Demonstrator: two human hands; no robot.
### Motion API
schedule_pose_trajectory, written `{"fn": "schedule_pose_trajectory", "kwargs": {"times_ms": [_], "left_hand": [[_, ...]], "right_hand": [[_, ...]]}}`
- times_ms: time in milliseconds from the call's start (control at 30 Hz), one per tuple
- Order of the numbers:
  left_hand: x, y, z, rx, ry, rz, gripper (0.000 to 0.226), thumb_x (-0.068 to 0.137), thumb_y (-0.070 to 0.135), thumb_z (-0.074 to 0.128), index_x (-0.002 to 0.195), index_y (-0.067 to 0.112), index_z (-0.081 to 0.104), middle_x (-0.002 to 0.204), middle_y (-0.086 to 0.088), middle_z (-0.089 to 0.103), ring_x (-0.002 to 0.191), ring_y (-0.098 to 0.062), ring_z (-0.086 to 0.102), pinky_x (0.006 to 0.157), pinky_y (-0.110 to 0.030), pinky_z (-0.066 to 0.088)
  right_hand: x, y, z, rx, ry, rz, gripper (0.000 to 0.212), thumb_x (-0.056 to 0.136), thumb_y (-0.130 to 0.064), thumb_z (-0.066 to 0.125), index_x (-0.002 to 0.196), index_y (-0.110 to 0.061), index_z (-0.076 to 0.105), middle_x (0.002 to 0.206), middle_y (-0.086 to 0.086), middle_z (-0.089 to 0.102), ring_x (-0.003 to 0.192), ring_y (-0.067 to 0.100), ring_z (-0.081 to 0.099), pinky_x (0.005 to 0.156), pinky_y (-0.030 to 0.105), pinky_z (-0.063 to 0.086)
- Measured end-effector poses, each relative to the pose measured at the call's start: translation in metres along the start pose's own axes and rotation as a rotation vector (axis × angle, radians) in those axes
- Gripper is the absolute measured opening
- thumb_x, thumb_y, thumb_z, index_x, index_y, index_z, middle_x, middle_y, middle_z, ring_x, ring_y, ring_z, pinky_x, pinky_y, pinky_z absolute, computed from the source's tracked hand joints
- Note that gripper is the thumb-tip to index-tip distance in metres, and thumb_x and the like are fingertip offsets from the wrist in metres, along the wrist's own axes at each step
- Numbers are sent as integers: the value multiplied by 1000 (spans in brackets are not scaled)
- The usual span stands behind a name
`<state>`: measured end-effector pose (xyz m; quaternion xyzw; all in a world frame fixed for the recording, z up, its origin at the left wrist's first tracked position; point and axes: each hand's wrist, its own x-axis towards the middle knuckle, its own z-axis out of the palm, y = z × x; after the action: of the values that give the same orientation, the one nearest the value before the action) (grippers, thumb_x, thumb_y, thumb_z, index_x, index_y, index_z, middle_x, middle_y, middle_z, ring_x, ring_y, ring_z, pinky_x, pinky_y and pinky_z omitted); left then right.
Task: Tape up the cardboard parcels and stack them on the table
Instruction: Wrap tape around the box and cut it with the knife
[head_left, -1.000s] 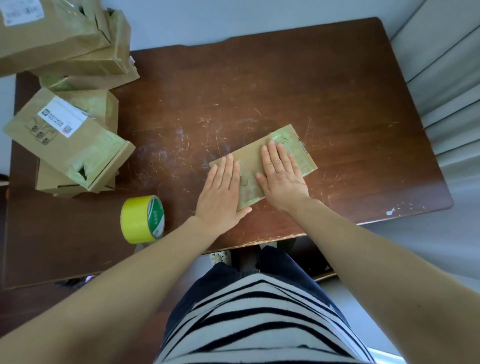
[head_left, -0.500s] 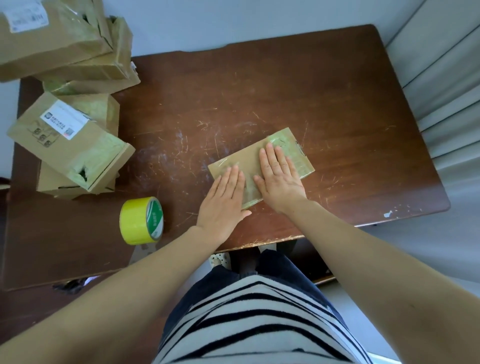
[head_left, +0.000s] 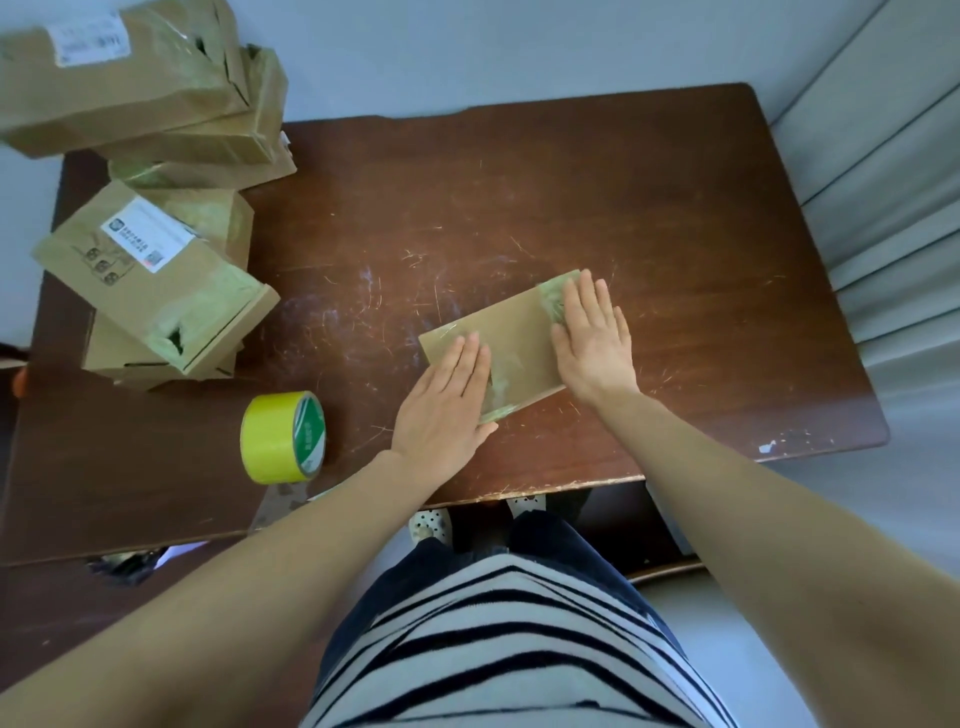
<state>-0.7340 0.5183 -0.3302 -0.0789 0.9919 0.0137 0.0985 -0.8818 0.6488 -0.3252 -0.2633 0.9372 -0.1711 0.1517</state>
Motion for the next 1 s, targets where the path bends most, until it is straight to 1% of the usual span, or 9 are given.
{"fn": "schedule_pose_trajectory", "kwargs": {"times_ms": [67, 133, 267, 433, 533, 633, 733, 867, 1000], "left_hand": [[1, 0, 1, 25, -19, -2, 85, 96, 56, 34, 150, 6, -9, 159, -10, -14, 147, -21, -11, 116, -31, -3], [2, 2, -1, 26, -31, -8, 83, 97, 55, 33, 150, 6, -9, 159, -10, -15, 147, -21, -11, 114, -31, -7], [0, 0, 1, -4, -23, -3, 83, 96, 54, 37, 151, 9, -5, 159, -9, -12, 147, -21, -10, 113, -30, -9], [-1, -5, -2, -214, -26, 25, 87, 91, 55, 49, 152, 13, 5, 160, -2, -9, 147, -16, -10, 114, -24, -5], [-8, -15, -12, -396, 73, 48, 72, 94, 40, 51, 149, 5, 20, 159, -8, 9, 147, -17, 2, 115, -20, -5], [-18, -32, -31, -541, 230, -118, 51, 92, 15, 44, 140, -2, 41, 147, -16, 38, 139, -30, 30, 115, -23, 11], [-32, -58, -46, -572, 404, -274, 45, 82, 9, 38, 121, -2, 59, 123, -19, 58, 116, -36, 50, 105, -33, 30], [-62, -86, -55, -627, 664, -506, 39, 81, 10, 34, 103, 1, 65, 100, -15, 61, 96, -30, 53, 89, -31, 37], [-96, -105, -46, -852, 892, -948, 34, 81, 10, 36, 99, 7, 65, 93, -4, 59, 90, -14, 51, 82, -20, 36]], "right_hand": [[6, 2, 1, -124, -112, -21, 56, 103, -33, 22, 153, -18, 1, 160, 0, -10, 146, 16, -12, 117, 36, -6], [9, 3, -2, -123, -128, -30, 55, 103, -33, 25, 153, -17, 7, 161, 0, -5, 147, 16, -7, 118, 36, 0], [6, 8, -12, 191, 27, -4, 42, 100, -16, 37, 142, -11, 41, 155, 1, 28, 143, 17, 21, 111, 31, 25], [1, 5, -15, 249, 105, 15, 36, 94, -8, 46, 130, -6, 50, 151, 3, 32, 138, 19, 29, 101, 33, 38], [2, -21, -14, 244, 176, -124, 36, 89, -1, 46, 124, -4, 54, 143, 9, 43, 131, 24, 37, 98, 30, 36], [2, -58, -10, 223, 105, -353, 35, 85, 4, 47, 117, -5, 60, 126, 11, 55, 118, 25, 49, 92, 30, 43], [-3, -96, -2, 213, -3, -552, 27, 87, 1, 49, 107, -6, 65, 110, 11, 62, 103, 26, 58, 82, 34, 48], [-11, -139, 12, 170, -257, -689, 24, 86, -6, 51, 104, -12, 67, 107, 5, 63, 96, 23, 60, 83, 35, 48], [-24, -164, 26, 188, -345, -725, 21, 83, -5, 54, 94, -13, 70, 98, 3, 65, 90, 22, 61, 80, 33, 46]]}}
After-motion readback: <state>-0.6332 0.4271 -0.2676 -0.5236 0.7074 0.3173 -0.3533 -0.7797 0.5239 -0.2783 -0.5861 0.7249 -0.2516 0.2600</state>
